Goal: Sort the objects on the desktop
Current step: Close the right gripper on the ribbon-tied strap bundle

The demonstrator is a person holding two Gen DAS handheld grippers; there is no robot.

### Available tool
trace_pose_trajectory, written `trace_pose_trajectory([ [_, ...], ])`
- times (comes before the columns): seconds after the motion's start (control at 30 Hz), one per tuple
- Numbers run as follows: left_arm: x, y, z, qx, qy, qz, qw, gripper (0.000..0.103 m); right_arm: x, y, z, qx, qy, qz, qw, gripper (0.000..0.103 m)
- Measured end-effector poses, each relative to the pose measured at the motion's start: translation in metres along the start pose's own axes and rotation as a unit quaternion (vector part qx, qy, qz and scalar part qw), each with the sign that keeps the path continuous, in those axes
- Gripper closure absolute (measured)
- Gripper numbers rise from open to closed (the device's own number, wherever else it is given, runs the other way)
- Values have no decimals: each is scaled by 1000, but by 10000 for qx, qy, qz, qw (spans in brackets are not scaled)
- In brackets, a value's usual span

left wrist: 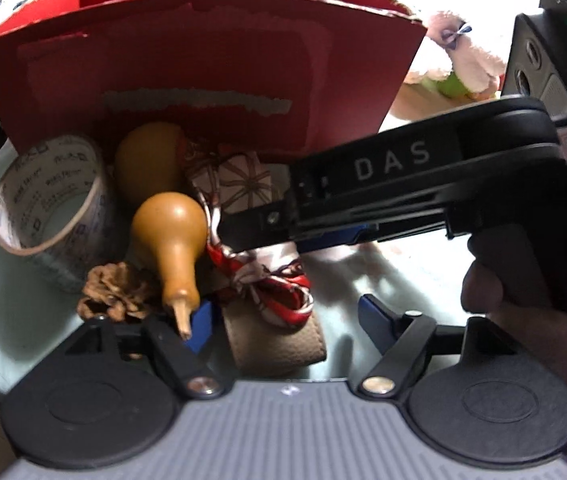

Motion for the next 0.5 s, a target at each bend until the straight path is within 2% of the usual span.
trace_pose_trajectory([
  [0.1,1,0,10,222,38,-14,9997,25,-7,1,6,82,-15,-37,10000,67],
  [0.17,1,-2,21,302,-167,-71,9994,28,-16,1,13,169,-41,-4,9998,72],
  [0.3,5,-8,45,715,-377,-219,9965,36,-35,-2,27,321,-118,40,9994,75],
  [0.4,11,-12,64,1004,-602,-343,9925,36,-52,-7,40,418,-297,134,9986,75],
  [0.5,15,-16,89,1415,-938,-429,9845,36,-74,-12,57,550,-509,318,9967,75],
])
Point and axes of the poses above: each gripper's, at about its wrist camera, not at the fingertips, and x roughly the way its jaws point, z to its right, y to its top, the point moved 10 cm from there along x, roughly the way its jaws point, and after that the axes turned 8 degrees about -y, right-handed, at the moved point
